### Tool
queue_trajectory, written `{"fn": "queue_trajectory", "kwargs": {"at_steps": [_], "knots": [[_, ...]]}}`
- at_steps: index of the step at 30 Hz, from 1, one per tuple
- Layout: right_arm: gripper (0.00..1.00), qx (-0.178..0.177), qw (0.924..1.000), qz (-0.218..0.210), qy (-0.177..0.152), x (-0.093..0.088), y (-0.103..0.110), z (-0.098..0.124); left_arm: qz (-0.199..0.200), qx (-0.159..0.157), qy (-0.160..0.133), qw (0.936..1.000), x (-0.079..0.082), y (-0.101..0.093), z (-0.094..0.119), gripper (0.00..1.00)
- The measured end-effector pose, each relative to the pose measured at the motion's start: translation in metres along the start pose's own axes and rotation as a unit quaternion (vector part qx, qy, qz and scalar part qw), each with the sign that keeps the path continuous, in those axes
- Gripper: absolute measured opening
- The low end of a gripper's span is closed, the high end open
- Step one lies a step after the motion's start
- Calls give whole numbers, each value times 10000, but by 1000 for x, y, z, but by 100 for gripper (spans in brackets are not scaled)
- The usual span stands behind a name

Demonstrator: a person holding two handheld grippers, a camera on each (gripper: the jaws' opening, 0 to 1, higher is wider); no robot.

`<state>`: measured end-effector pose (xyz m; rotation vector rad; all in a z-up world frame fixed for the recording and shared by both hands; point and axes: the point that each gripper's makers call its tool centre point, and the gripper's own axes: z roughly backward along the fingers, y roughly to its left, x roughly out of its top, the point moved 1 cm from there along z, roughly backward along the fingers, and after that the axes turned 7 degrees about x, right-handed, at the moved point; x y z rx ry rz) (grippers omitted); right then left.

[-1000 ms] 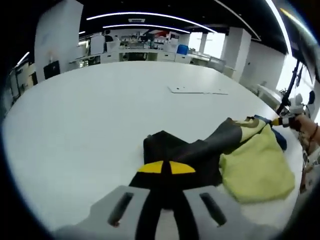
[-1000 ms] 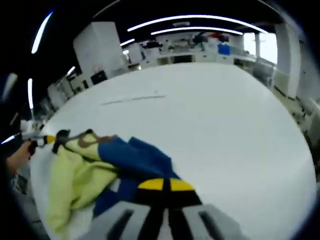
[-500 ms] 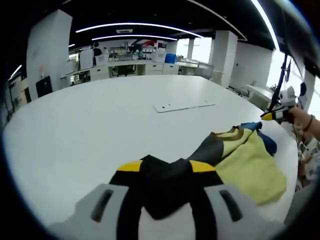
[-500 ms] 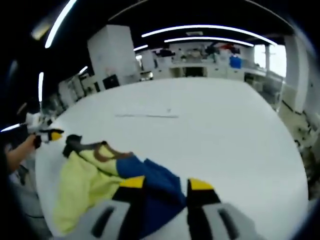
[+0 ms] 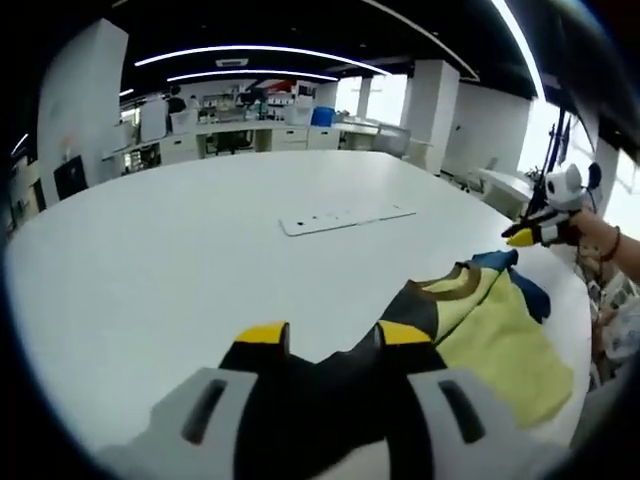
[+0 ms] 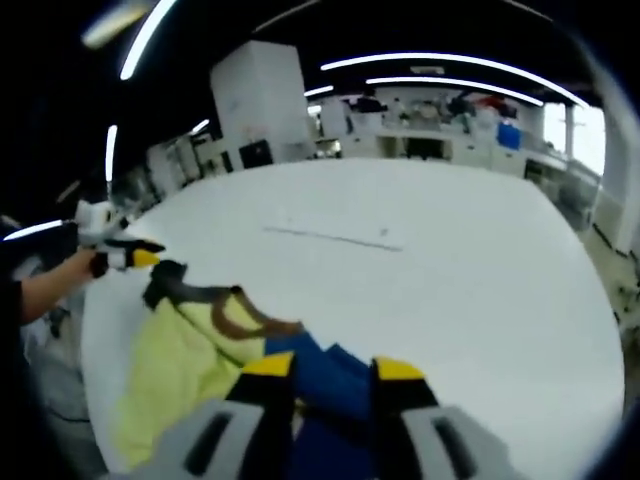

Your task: Fold the garment on the visible template until the final outline fits inside the template.

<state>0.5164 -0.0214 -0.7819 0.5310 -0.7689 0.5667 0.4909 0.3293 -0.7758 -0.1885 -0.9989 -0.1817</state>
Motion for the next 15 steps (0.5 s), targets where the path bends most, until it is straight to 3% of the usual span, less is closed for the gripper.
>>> {"fn": "queue_trajectory", "kwargs": {"at_steps": [9, 15], "knots": [[24, 62, 9985, 122, 528, -22, -2, -19, -238, -106, 416, 9988, -25, -8, -16, 28], [20, 59, 9981, 39, 617, -28, -4, -25, -300, -335, 714, 9964, -43, -14, -22, 26]]}}
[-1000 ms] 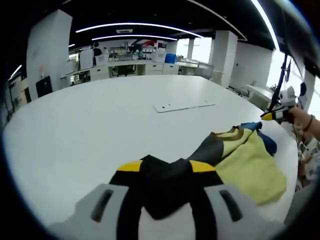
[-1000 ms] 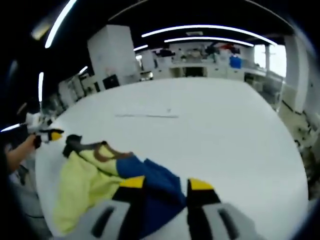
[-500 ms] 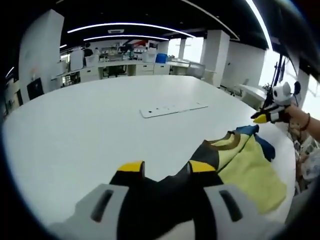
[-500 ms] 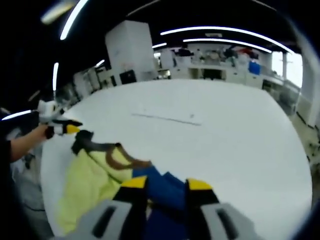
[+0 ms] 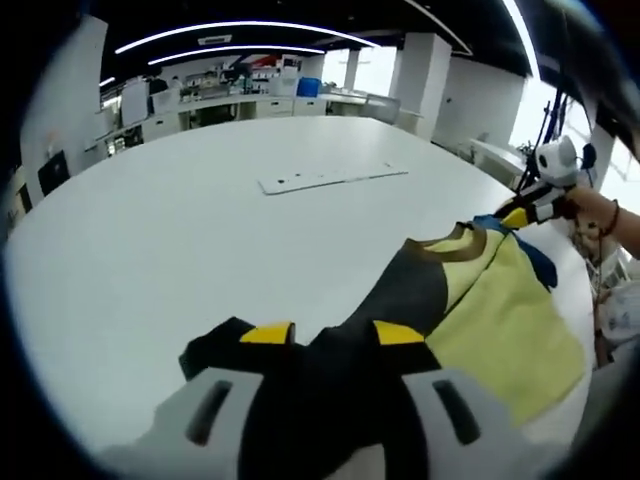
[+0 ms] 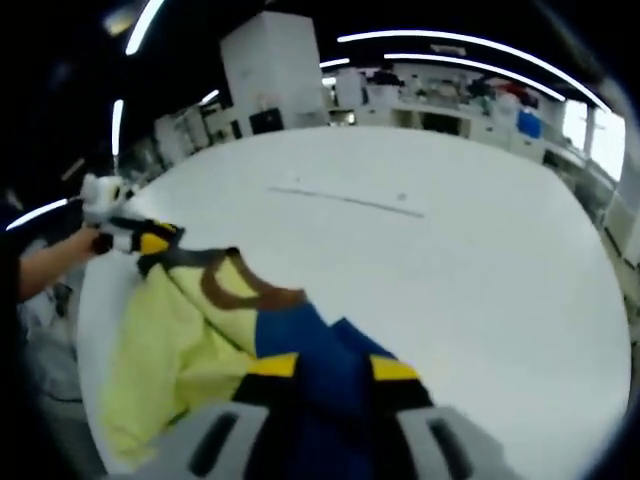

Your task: Fold the garment on the visible template until the final outline fits inside the template.

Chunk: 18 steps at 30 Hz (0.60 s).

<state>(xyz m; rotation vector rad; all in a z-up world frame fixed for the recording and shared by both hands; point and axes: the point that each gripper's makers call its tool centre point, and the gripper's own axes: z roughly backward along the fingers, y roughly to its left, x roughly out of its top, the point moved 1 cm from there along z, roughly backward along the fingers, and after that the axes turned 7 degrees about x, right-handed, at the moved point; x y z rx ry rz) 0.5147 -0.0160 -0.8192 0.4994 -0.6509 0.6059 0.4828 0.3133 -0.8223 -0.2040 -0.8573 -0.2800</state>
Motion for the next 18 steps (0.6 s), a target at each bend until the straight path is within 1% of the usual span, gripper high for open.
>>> {"fn": "queue_trajectory", "kwargs": {"at_steps": [3, 5, 8, 12, 14, 15, 18], "knots": [[19, -24, 10000, 11, 20, -2, 1, 1, -68, -54, 59, 9999, -6, -3, -2, 24], [18, -42, 10000, 26, 36, -1, 1, 0, -65, -43, 80, 9999, -7, -2, -4, 24], [13, -27, 10000, 59, 40, -1, 6, 0, 84, -18, 132, 9999, -7, -3, -5, 23], [6, -112, 9999, 63, 72, -2, 2, 0, 126, 18, 176, 9998, -8, -4, -6, 20], [0, -127, 9999, 72, 51, -2, 2, 0, 122, -18, 202, 9997, -9, -4, -7, 16], [0, -137, 9999, 47, 71, -3, 1, 0, 112, -7, 236, 9997, -10, -4, -7, 11], [0, -153, 9999, 49, 57, -3, 1, 0, 18, 15, 240, 9997, -9, -5, -7, 5]]}}
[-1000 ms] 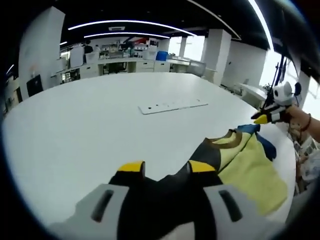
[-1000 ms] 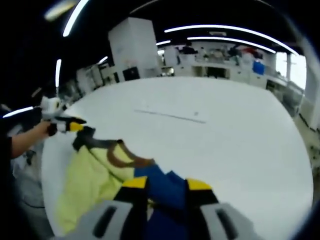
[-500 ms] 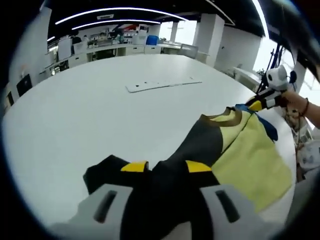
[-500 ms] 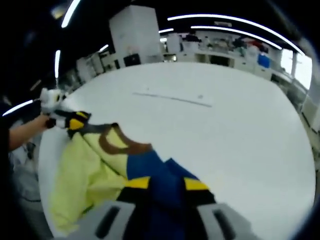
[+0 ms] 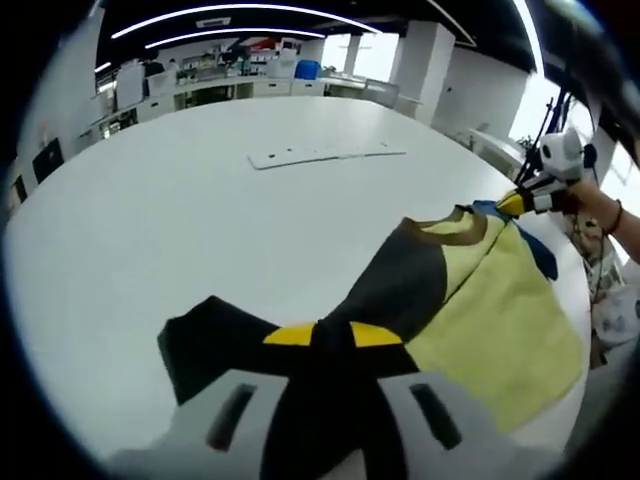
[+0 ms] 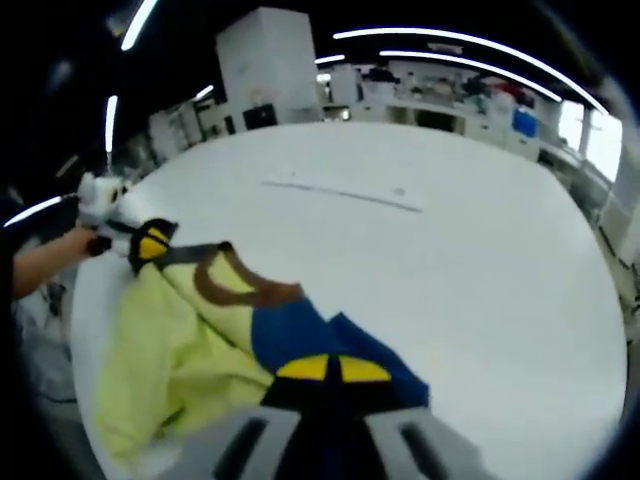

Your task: Fold the garment on the visible template until the final outline fits inside the template.

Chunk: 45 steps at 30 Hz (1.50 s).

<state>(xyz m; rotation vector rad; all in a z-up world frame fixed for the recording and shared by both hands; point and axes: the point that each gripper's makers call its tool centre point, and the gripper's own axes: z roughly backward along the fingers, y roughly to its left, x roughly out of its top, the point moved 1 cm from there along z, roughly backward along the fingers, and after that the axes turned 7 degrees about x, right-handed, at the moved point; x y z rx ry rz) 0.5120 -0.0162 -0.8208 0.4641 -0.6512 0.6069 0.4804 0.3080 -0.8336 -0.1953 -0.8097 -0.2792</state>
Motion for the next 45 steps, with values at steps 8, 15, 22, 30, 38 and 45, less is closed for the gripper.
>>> {"fn": "queue_trajectory", "kwargs": {"at_steps": [8, 15, 22, 30, 38, 45], "knots": [[0, -55, 9995, 264, -170, 9, 3, 9, -500, 72, -121, 9987, 7, -6, 7, 0], [0, -126, 9987, 293, -408, 23, 4, 20, -474, 125, -486, 9976, 28, -7, 22, 0], [0, -266, 9966, 154, -758, 42, -3, 28, -546, 353, -985, 9930, 56, -5, 30, 0], [0, -441, 9924, 184, -1137, 70, -15, 27, 39, 435, -1527, 9873, 89, 11, 31, 0], [0, -531, 9873, -344, -1455, 90, -30, 5, 490, 671, -1521, 9849, 89, 31, 7, 0], [0, -705, 9839, -408, -1592, 103, -43, -15, 541, 870, -1509, 9832, 84, 37, -8, 0]]}}
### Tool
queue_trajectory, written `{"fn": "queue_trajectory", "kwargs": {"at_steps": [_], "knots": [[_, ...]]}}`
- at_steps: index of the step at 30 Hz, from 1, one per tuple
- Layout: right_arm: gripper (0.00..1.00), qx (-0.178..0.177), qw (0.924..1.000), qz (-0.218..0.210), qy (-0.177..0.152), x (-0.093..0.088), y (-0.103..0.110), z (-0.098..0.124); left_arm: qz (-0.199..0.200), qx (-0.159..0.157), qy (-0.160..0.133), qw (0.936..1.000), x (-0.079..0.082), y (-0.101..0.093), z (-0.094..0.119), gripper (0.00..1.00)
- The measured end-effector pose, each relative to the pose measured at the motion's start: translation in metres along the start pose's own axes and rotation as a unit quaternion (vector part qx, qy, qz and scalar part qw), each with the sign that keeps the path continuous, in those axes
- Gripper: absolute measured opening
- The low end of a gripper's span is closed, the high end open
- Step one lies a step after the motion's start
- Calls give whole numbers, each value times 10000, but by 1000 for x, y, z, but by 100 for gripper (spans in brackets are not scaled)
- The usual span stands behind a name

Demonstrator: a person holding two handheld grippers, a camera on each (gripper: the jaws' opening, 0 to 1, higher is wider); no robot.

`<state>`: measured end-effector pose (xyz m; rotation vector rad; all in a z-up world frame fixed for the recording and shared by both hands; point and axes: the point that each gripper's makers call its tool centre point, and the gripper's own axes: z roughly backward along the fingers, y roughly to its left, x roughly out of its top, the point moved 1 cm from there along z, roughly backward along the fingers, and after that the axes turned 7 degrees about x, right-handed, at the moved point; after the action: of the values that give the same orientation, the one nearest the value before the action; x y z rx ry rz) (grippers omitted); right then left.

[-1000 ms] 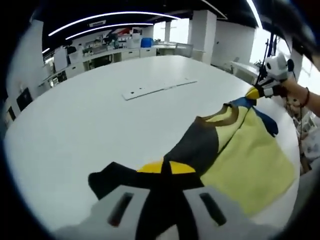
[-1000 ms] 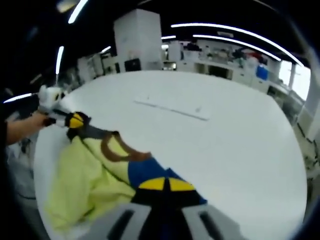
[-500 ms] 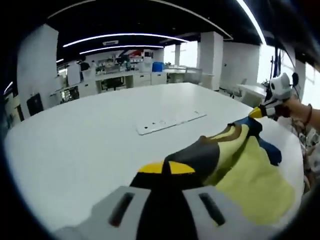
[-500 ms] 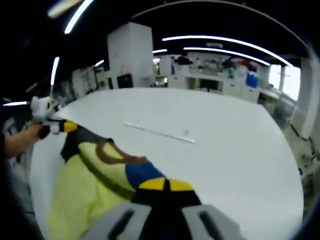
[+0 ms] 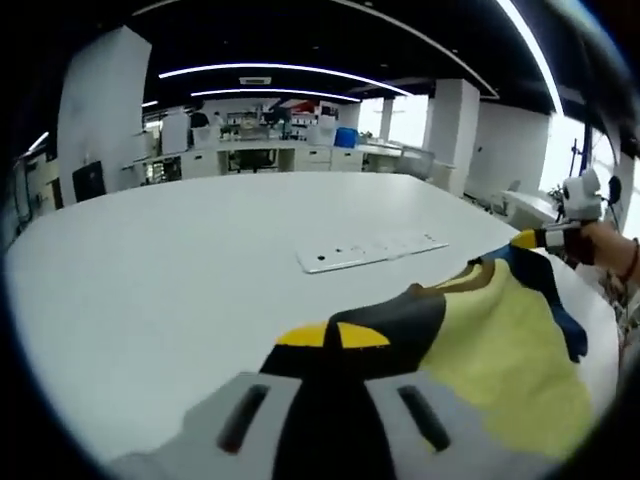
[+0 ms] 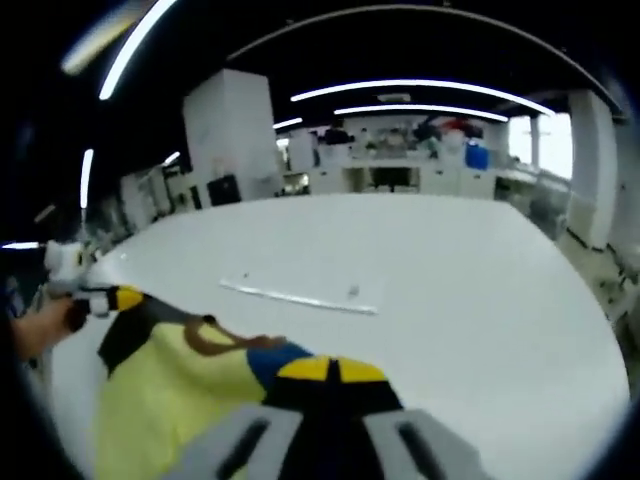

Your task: Fold the garment on the visible template until the final outline fits inside the template.

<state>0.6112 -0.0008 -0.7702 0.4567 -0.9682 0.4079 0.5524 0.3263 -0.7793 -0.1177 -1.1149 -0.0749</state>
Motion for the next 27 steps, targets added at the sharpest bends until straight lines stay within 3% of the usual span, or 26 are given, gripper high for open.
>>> {"fn": "queue_trajectory", "kwargs": {"at_steps": [7, 8, 15, 19, 21, 23, 25, 27], "knots": [[0, -223, 9997, 16, 88, -9, -13, -19, 367, 93, 49, 9993, -4, 2, -17, 0], [0, -246, 9996, 36, 126, -10, -16, -24, 337, 199, 200, 9990, -10, 4, -18, 0], [0, -306, 9986, 215, 383, -25, -19, -39, -20, 342, 477, 9983, -23, 3, -29, 0], [0, -363, 9978, 192, 526, -32, -19, -40, -11, 385, 517, 9979, -26, 10, -33, 1], [0, -331, 9977, 134, 568, -34, -20, -42, 1, 428, 515, 9978, -25, 13, -33, 4], [0, -287, 9978, 123, 584, -34, -18, -40, -24, 486, 576, 9972, -26, 20, -33, 15], [18, -255, 9974, -43, 672, -37, -16, -39, 10, 483, 659, 9967, -27, 19, -32, 31], [37, -298, 9969, -16, 729, -40, -15, -36, -58, 471, 698, 9964, -28, 18, -29, 39]]}}
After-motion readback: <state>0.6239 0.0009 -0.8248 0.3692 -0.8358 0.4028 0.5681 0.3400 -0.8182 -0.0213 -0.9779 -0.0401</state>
